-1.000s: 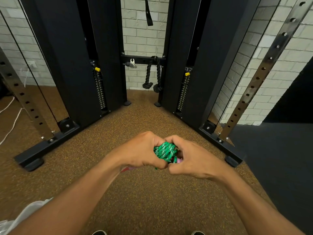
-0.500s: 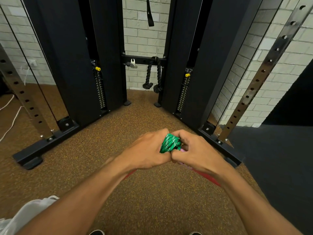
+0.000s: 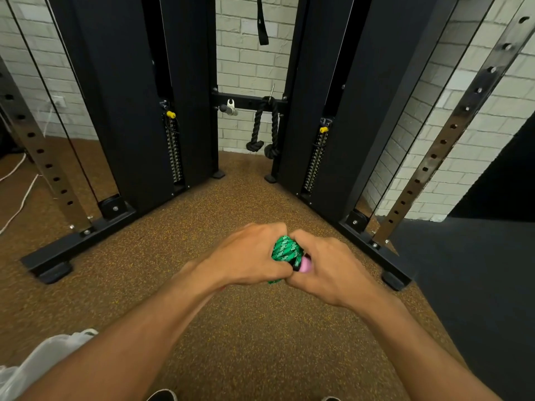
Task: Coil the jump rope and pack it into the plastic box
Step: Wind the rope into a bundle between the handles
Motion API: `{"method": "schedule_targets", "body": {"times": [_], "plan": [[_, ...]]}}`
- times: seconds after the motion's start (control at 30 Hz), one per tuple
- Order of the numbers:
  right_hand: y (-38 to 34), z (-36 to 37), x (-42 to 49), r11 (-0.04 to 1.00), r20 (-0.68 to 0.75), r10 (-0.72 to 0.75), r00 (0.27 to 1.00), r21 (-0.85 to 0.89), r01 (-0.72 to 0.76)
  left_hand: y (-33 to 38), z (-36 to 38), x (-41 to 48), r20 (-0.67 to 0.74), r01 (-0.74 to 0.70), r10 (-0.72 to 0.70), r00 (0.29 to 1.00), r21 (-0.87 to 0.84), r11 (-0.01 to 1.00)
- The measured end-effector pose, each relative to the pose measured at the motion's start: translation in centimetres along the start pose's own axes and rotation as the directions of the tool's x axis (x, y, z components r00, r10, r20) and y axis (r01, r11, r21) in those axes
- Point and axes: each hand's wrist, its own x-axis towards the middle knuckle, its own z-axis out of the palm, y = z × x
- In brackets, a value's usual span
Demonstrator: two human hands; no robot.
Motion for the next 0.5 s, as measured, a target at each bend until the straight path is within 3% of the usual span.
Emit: {"method": "schedule_targets", "body": {"times": [0.07,0.2,0.3,0.5], "plan": [[-0.2,0.0,0.2,1.0,0.005,0.004,1.0,0.012,-0.004,-0.4,0.0,0.0,-0.017,0.043,-0.045,0.999,-0.065,0.997],[-0.1,0.2,0.4,0.998,-0.013,0.056,0.998,0.041,-0.056,-1.2,-0.7,0.0,-0.024,-0.03,0.026,0.999,-0.168,0.985],[0.1,0.1,0.4,0.97,0.062,0.138,0.989,0.192,-0.147,-1.7,-0.8,-0.2,-0.009,-0.054,0.053,0.999,-0.155,0.987],[-0.1,-0.1,0.9,0.717,0.265,0.26,0.929,0.592,-0.369,-2.2,-0.7,-0.6,0.043,-0.059,0.074,0.996,-0.272,0.96]]}}
